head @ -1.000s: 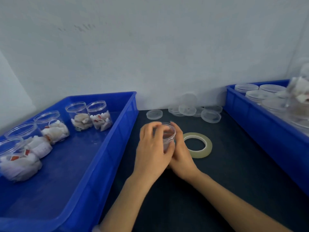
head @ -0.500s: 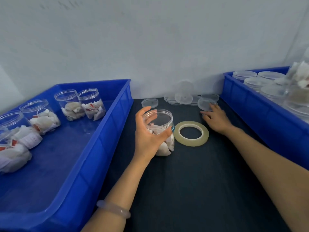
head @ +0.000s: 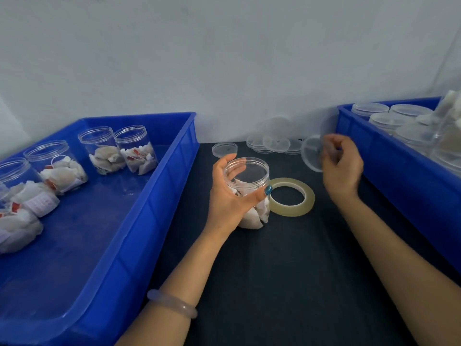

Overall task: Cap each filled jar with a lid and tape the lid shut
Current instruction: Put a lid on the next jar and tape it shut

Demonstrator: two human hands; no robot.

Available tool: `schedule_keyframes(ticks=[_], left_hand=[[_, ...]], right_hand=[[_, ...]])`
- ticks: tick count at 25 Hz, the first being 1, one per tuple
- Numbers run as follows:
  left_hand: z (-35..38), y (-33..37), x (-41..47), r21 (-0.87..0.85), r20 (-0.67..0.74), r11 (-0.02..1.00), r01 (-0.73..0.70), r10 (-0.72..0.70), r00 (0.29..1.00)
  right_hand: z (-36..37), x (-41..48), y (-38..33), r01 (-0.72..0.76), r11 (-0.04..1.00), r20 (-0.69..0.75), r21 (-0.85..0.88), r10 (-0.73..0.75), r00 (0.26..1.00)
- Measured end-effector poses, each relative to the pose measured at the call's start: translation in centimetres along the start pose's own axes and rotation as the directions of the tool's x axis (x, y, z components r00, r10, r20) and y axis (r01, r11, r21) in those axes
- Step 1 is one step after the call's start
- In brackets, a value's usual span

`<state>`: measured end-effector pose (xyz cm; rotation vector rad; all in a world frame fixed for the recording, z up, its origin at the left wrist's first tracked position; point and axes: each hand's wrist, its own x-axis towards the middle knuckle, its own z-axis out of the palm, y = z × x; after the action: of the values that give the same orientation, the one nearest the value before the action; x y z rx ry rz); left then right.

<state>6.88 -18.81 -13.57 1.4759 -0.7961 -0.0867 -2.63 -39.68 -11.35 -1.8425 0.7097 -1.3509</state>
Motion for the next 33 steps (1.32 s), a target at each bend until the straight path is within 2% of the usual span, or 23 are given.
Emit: schedule_keyframes(ticks=[1,2,3,4,5,6,8,9,11,15,18,22,27,31,33], left_hand=[[0.0,0.0,0.0,-0.004,0.009,1.000,0.005,-0.005,1.000],[0.0,-0.1,0.0,-0.007,0.015,1.000,0.007,-0.007,1.000],[0.1,0.0,-0.1,-0.011,0.014,1.000,0.008,-0.008,1.000],[0.2,0.0,-0.1,-0.015,0.009,1.000,0.007,-0.007,1.000],[0.3,0.1,-0.2,-0.016,0.002,1.000,0.008,-0.008,1.000],[0.4,0.2,-0.2,-0.011,-0.005,1.000,0.008,-0.008,1.000],[0.6,0.4,-0.3,0.008,-0.020,1.000,-0.004,0.004,1.000],[0.6,0.5,-0.4,0.010,-0.023,1.000,-0.008,0.008,1.000],[0.5,0.7,-0.6,-0.009,-0.016,1.000,-0.008,0.008,1.000],[0.3,1.0,-0.8,-0.098,0.022,0.995,-0.012,0.015,1.000],[0.1,1.4,-0.7,-0.120,0.037,0.993,0.005,-0.001,0.999],[0.2,1.6,-0.5,-0.104,0.006,0.995,0.002,-0.001,1.000],[0.0,1.8,-0.3,-0.072,-0.021,0.997,-0.020,0.019,1.000],[-0.3,1.9,-0.4,0.045,0.011,0.996,-0.079,0.079,0.997],[-0.2,1.9,-0.4,0.091,-0.025,0.990,-0.109,0.111,0.993]], right_hand=[[0.1,0.0,-2.1,-0.087,0.972,0.008,0.217,0.087,0.996],[0.1,-0.1,-4.2,-0.155,0.889,0.067,0.430,0.140,0.988],[0.2,-0.3,-6.3,-0.230,0.773,0.165,0.591,0.164,0.973],[0.3,-0.6,-8.2,-0.321,0.674,0.287,0.666,0.165,0.944],[0.7,-1.0,-9.6,-0.400,0.649,0.412,0.647,0.144,0.900],[1.2,-1.5,-10.7,-0.432,0.715,0.515,0.549,0.118,0.849],[2.5,-2.5,-11.3,-0.318,0.916,0.634,0.246,0.096,0.767],[3.0,-2.9,-11.2,-0.256,0.958,0.664,0.129,0.108,0.740],[3.7,-3.4,-10.8,-0.235,0.971,0.691,0.038,0.145,0.709],[3.9,-4.2,-9.8,-0.284,0.950,0.655,0.128,0.134,0.744],[3.5,-5.3,-8.8,-0.349,0.900,0.645,0.262,0.106,0.757],[2.2,-7.3,-6.1,-0.304,0.880,0.729,0.365,-0.067,0.681],[2.2,-8.1,-3.2,-0.190,0.951,0.800,0.245,-0.088,0.593],[2.5,-9.0,-2.3,-0.110,0.982,0.764,0.153,-0.047,0.644],[2.6,-9.3,-2.3,-0.097,0.983,0.737,0.157,-0.051,0.674]])
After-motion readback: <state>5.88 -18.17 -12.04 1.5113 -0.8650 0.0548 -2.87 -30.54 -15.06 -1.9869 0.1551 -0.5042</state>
